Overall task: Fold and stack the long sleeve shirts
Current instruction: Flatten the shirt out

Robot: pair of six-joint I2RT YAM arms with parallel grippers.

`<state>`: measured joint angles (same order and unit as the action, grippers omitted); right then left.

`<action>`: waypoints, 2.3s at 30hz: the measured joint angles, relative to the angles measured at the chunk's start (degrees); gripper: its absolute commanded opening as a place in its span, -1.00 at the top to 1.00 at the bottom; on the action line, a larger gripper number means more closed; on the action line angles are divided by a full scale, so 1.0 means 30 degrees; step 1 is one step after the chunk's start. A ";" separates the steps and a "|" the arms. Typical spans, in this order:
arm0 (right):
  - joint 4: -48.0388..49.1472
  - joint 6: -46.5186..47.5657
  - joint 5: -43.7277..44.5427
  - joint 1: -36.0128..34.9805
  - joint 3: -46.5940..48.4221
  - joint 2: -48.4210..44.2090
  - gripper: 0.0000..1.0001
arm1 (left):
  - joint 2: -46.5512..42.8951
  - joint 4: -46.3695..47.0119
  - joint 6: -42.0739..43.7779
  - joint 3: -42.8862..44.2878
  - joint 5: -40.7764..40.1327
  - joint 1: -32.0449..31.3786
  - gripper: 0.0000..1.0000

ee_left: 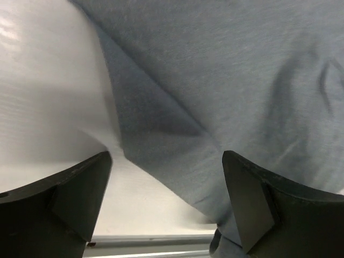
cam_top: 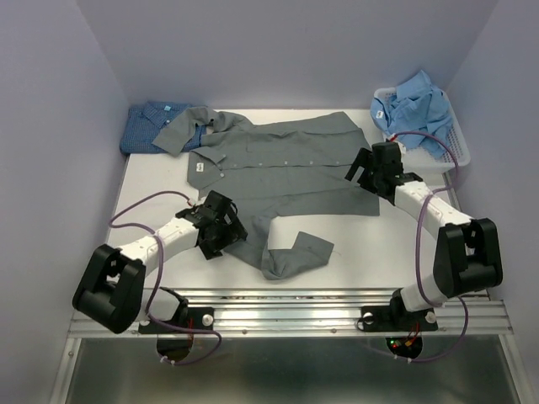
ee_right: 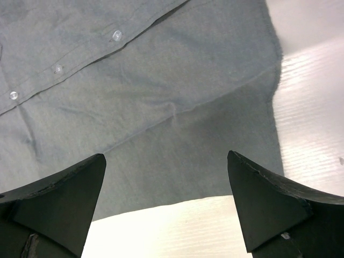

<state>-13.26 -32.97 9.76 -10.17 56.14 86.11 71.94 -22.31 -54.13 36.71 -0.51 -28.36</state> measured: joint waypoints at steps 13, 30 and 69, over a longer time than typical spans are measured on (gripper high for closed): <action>-0.1202 0.0066 0.3133 0.0000 -0.0532 -0.1137 -1.00 | 0.4728 0.0503 0.0168 0.2769 -0.1071 -0.0189 1.00; -0.2237 0.0058 0.3716 0.0124 -0.1129 0.2914 -0.85 | 0.0692 0.0102 0.2098 0.4022 -0.2484 -0.0182 1.00; -0.2237 0.7220 -0.1916 -0.0160 1.2313 -0.9683 0.99 | -0.7446 0.5931 1.0965 1.7806 -0.5632 -0.0532 1.00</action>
<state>-19.97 -11.31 4.01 -10.66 93.08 57.06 49.60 -4.51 -21.23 90.13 -17.41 -29.95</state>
